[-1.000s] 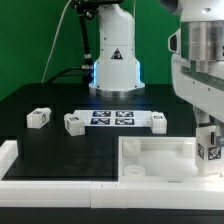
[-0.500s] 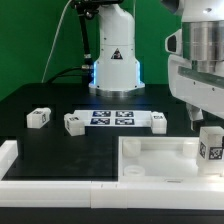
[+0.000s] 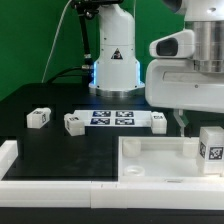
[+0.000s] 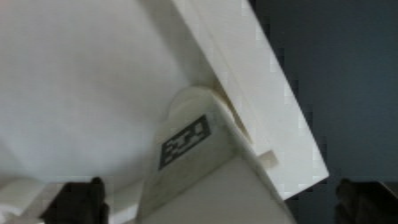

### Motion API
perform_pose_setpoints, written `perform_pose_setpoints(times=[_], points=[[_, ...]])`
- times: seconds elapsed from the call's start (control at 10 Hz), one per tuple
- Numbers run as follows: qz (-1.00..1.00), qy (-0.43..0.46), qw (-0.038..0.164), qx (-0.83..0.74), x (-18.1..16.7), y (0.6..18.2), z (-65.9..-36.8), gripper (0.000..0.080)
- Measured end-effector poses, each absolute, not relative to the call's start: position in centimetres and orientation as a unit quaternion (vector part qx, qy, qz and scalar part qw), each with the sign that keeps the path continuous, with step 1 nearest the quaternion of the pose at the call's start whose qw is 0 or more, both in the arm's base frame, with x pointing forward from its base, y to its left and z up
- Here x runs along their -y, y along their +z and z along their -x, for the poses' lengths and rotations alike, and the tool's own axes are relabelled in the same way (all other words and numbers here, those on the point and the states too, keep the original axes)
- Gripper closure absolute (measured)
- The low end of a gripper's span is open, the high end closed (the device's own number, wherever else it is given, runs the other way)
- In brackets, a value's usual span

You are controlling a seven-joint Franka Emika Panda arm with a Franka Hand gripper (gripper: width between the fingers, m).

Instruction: Assemble one leg

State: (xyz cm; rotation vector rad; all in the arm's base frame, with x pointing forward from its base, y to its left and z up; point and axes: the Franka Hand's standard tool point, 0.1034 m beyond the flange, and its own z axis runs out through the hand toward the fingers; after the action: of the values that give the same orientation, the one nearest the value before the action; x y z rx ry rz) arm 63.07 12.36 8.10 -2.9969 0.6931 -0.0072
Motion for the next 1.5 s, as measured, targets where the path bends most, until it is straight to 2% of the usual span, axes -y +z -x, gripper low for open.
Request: perform_pose_setpoints(times=[0.5, 0.8, 1.0, 1.3, 1.5], points=[[0.999, -0.011, 0.020, 0.042, -12.07, 8.02, -63.10, 0.0150], [0.998, -0.011, 0.019, 0.061, -12.00, 8.01, -63.11, 0.0162], [0.998, -0.011, 0.019, 0.061, -11.99, 8.02, -63.12, 0.0513], [0.999, -0.011, 0.020, 0.046, -11.99, 8.01, -63.11, 0.0509], [0.992, -0.012, 0.026, -0.120, -11.96, 7.95, -63.14, 0.0509]])
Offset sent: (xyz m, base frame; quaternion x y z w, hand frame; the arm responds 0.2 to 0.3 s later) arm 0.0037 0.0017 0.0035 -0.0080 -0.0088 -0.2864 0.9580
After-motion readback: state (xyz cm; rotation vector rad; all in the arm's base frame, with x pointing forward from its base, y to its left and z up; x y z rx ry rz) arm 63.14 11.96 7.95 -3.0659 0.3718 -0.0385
